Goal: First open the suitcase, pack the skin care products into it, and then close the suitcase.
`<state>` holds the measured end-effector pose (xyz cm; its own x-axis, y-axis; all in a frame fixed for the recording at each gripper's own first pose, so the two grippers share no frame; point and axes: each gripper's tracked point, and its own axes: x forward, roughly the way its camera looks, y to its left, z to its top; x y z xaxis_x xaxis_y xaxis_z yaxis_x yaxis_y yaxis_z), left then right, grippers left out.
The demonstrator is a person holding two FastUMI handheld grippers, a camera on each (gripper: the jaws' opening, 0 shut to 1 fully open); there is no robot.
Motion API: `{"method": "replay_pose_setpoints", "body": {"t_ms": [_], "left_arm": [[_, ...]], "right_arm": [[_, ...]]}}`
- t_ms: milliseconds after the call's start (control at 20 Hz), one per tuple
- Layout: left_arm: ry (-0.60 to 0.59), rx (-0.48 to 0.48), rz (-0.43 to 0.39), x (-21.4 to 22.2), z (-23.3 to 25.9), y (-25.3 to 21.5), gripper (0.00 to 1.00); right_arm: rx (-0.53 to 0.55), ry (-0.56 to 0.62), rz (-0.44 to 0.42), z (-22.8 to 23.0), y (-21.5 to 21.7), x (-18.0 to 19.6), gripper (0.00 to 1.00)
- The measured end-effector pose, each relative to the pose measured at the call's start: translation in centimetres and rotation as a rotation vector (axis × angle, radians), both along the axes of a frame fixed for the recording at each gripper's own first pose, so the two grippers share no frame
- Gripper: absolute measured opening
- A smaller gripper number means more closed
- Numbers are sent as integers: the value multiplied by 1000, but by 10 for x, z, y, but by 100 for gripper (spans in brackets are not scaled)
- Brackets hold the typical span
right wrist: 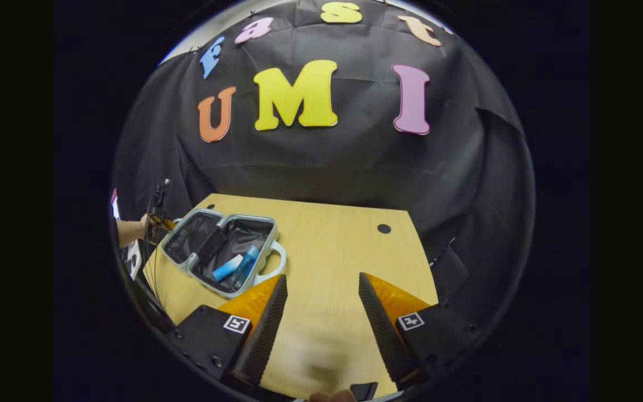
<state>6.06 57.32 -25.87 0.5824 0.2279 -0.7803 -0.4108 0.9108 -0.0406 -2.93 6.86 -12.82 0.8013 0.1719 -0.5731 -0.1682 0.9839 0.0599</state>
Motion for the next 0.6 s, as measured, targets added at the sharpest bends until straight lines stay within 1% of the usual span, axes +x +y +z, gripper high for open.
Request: {"method": "replay_pose_setpoints", "body": {"t_ms": [100, 150, 200, 250, 300, 400, 500, 550, 600], "left_arm": [[-53, 43, 22, -2, 41, -5, 9], [-88, 67, 31, -3, 66, -8, 9], [-123, 97, 34, -3, 89, -17, 8], [-152, 134, 27, -3, 113, -31, 8], [-181, 170, 14, -3, 139, -47, 8], [-221, 214, -15, 0, 181, -89, 8], [-252, 245, -73, 4, 215, -141, 8], [-276, 251, -88, 8, 231, -167, 8], [-304, 235, -92, 14, 240, -196, 8]], "right_arm": [[13, -29, -9, 4, -6, 1, 75], [20, -43, -13, 5, -9, 3, 78], [30, -53, -16, 7, -13, 1, 78], [43, -61, -13, 10, -14, -3, 76], [52, -74, -8, 12, -17, -5, 76], [73, -93, 11, 17, -22, -10, 76], [92, -119, 23, 25, -29, -13, 78], [100, -138, 24, 29, -34, -14, 78], [105, -154, 24, 33, -39, -14, 79]]}}
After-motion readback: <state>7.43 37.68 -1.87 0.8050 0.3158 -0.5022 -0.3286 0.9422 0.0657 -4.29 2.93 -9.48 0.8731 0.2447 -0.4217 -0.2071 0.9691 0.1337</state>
